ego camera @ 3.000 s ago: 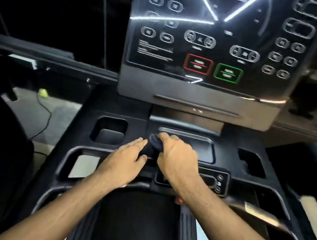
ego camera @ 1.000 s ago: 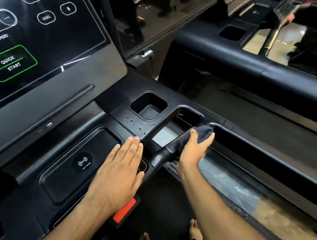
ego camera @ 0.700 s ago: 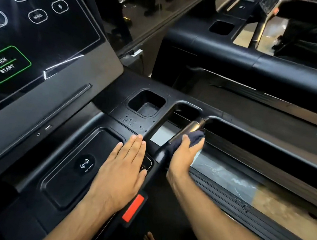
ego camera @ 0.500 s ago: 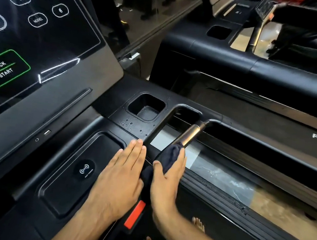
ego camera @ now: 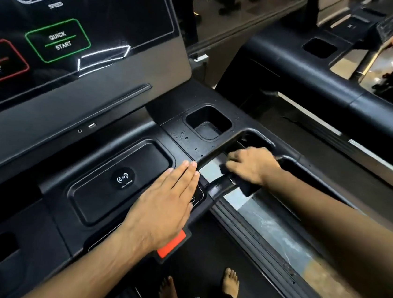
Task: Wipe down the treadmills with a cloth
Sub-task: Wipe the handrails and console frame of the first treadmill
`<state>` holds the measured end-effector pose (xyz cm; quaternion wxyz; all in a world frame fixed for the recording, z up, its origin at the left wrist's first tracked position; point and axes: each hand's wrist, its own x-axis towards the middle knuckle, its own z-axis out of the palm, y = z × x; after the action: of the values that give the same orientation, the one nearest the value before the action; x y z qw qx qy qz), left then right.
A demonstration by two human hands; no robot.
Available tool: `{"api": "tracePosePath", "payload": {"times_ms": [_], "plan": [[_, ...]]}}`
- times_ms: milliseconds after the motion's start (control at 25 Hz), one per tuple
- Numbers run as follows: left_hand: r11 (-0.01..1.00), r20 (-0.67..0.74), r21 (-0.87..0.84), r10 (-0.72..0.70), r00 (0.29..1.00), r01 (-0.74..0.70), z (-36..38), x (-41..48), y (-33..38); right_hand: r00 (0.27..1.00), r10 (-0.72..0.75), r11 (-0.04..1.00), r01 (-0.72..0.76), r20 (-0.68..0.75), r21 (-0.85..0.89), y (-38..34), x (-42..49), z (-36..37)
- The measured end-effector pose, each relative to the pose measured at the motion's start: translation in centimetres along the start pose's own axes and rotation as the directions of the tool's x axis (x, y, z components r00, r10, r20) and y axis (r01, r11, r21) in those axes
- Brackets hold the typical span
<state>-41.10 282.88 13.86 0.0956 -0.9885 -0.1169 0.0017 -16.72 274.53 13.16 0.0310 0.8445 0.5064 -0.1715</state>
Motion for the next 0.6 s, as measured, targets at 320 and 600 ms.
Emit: {"api": "tracePosePath", "payload": {"times_ms": [320, 600], "plan": [[1.0, 0.009, 0.017, 0.026, 1.0, -0.026, -0.2, 0.0, -0.5, 0.991, 0.042, 0.999, -0.038, 0.13, -0.028, 1.0, 2.1, -1.3], [0.996, 0.004, 0.02, 0.091, 0.996, -0.091, -0.3, 0.6, -1.1, 0.993, 0.042, 0.991, -0.027, -0.11, 0.133, 0.7, 0.6, 1.8]]}}
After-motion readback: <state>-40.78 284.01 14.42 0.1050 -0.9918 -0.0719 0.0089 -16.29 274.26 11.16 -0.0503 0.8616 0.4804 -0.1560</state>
